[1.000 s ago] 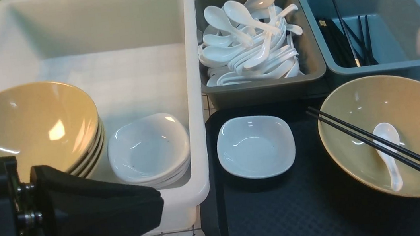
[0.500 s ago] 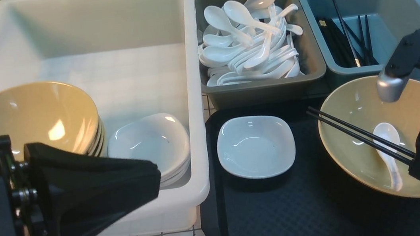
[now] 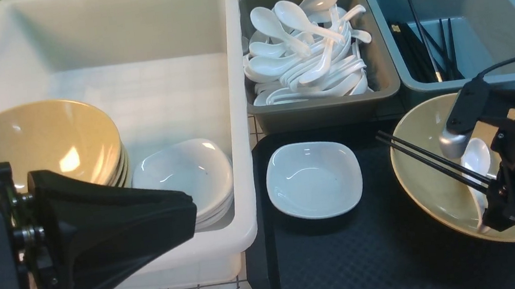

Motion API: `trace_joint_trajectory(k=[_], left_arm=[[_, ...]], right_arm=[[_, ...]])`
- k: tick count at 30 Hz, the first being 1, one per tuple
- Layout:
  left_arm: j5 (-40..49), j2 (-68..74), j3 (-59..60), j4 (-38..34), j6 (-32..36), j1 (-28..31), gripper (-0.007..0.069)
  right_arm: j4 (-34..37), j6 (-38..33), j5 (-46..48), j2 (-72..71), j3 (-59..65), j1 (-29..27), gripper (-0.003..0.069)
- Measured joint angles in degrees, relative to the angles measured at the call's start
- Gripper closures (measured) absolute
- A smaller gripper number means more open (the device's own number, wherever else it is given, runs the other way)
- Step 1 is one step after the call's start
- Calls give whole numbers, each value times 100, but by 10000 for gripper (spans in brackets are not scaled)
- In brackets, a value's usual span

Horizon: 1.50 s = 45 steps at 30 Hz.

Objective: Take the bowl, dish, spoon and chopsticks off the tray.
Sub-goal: Use the right arm to grab the chopsticks, then use the right arm to put the chopsticks into the small storage box on the right

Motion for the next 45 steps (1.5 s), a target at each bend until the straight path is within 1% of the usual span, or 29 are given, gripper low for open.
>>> trace_joint_trajectory(k=[2, 4, 10, 11, 12, 15, 17, 21, 25, 26, 27, 31, 32, 33, 37, 38, 42, 45], left_arm=[[0, 0, 0, 0, 0, 0, 625], [0, 0, 0, 0, -6, 0, 625], [4, 0, 0, 0, -22, 0, 625], [4, 0, 0, 0, -22, 0, 625], [4, 0, 0, 0, -22, 0, 625], [-17, 0, 0, 0, -22, 0, 625], [-111, 0, 0, 0, -22, 0, 625], [-434, 0, 0, -15, 166, 0, 625], [-908, 0, 0, -225, 470, 0, 625], [-940, 0, 0, -225, 484, 0, 625], [-1213, 0, 0, -427, 654, 0, 625], [-1712, 0, -2, -816, 958, 0, 625], [-1739, 0, -2, -838, 999, 0, 625], [-1790, 0, -2, -933, 1046, 0, 625], [-1758, 0, -2, -1034, 1065, 0, 625], [-1746, 0, -2, -1063, 1073, 0, 625], [-1740, 0, -2, -1070, 1086, 0, 625], [-1729, 0, -2, -1056, 1091, 0, 625]], right_arm=[[-15, 0, -11, 32, 0, 0, 170], [-15, 0, -5, 32, 0, 0, 236], [-15, 0, 253, 32, -14, 0, 493], [-15, 0, 367, 27, -59, 0, 546], [-15, 0, 407, 27, -77, 0, 556], [-15, 81, 628, -98, -266, 0, 555], [-15, 291, 820, -274, -516, 0, 555], [-15, 938, 1069, -543, -995, 0, 555], [-15, 1561, 809, -425, -1613, -8, 555], [-15, 1622, 754, -406, -1644, -8, 555], [-10, 1889, 485, -203, -1927, -73, 555], [152, 2366, -154, 560, -2718, -406, 555], [196, 2395, -216, 662, -2817, -451, 555], [430, 2417, -429, 1096, -3245, -621, 555], [849, 2494, -688, 2097, -4222, -862, 555], [921, 2612, -759, 2574, -4707, -936, 555], [963, 3020, -1089, 3567, -5619, -1048, 555], [970, 3243, -1240, 4024, -5965, -1075, 555]])
